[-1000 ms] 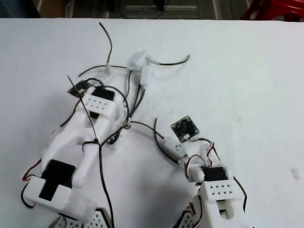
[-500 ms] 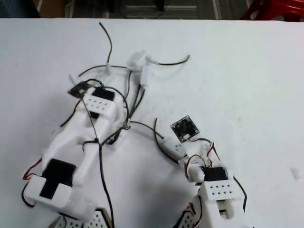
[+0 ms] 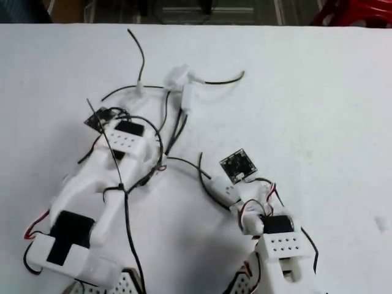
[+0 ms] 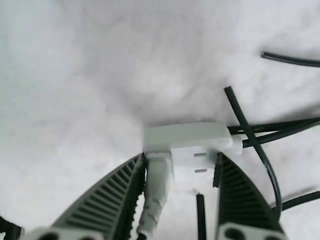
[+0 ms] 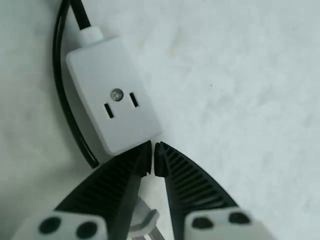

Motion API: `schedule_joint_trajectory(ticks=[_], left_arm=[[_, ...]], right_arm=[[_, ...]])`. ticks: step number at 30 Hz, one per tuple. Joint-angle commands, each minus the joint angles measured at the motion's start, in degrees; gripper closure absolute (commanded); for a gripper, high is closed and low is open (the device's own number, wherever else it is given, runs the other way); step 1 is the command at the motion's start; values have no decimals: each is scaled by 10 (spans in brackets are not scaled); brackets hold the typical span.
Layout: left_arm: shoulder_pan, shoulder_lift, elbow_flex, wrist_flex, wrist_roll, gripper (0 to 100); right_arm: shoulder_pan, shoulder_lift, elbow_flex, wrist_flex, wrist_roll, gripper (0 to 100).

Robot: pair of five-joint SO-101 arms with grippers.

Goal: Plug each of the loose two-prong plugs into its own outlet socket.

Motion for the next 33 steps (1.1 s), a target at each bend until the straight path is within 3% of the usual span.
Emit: schedule_joint_trajectory(ticks=[1,7,16,27,33], left_arm=[[1,0,7,-22,-2,767],[1,-21,2,15,-2,767],[-12,-171,6,62,-2,767],[-9,-255,2,175,-2,769],[-17,-321,2,180,-2,767]], right_arm=[[-5,-8,-3,-7,0,967],[-5,-8,-3,-7,0,967],[-6,-8,-3,-7,0,967],[-6,-8,-3,-7,0,967],[-6,-8,-3,-7,0,967]])
